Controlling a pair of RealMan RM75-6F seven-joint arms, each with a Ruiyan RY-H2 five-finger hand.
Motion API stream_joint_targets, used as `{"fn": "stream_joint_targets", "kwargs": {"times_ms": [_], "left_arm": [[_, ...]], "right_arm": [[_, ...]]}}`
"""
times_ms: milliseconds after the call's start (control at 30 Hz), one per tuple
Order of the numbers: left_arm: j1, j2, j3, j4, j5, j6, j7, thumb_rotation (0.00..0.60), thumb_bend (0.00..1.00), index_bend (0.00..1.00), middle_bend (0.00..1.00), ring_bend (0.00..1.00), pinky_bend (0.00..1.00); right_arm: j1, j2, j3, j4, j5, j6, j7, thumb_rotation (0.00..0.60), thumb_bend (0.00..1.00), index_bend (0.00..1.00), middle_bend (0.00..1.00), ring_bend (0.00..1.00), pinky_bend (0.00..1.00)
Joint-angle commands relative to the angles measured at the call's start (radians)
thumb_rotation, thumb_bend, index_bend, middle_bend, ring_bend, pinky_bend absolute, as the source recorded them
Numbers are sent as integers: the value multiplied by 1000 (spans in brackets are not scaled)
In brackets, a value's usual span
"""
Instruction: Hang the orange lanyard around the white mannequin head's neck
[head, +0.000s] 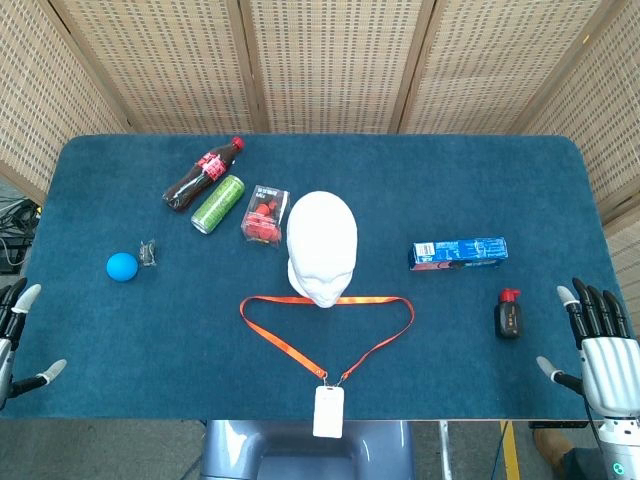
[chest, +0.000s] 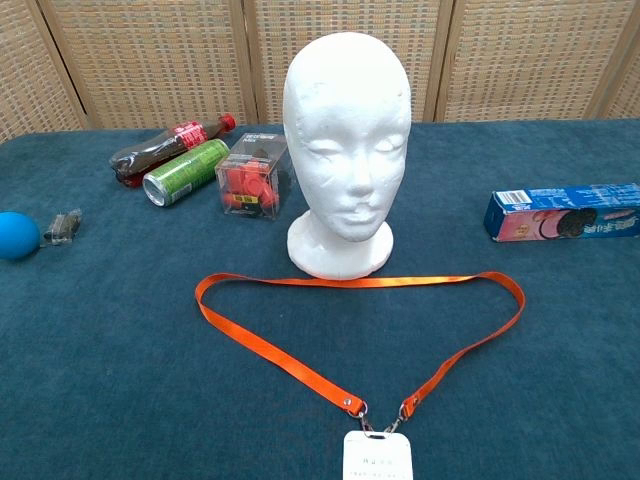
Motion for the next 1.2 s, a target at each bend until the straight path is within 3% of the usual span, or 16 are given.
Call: {"fn": "stream_joint_targets", "kwargs": {"times_ms": [33,233,433,600,733,1067,1200], "left_arm": [[0,-1,1,1,3,1,1,600,0,0,0,0,0],[-4,-8,-5,3,4,3,8,600,0,0,0,0,0],[-17,-14,-19,5,-23,-19,11,600,0,0,0,0,0],[-37,-21,-37,10,-74,-62,24,600,0,0,0,0,0],[-49,-26,-46,15,-101,-87,33,600,0,0,0,0,0],[-68,-37,-58,25,-147,-123,46,600,0,0,0,0,0],[-70,-37,-62,30,-162,-128,43,600,0,0,0,0,0]], "right_arm": [[1,-1,-2,1,1,-5,0,600,0,51,0,0,0],[42,5,3,-13,23,-87,14,600,0,73,0,0,0],[160,24,26,-26,50,-274,14,600,0,147,0,0,0],[322,-24,72,3,125,-516,28,600,159,350,0,0,0],[405,-78,92,31,196,-634,-21,600,299,396,0,0,0],[542,-243,122,124,375,-752,-226,600,498,452,0,0,0],[576,-305,113,145,440,-763,-306,600,508,475,0,0,0]]}}
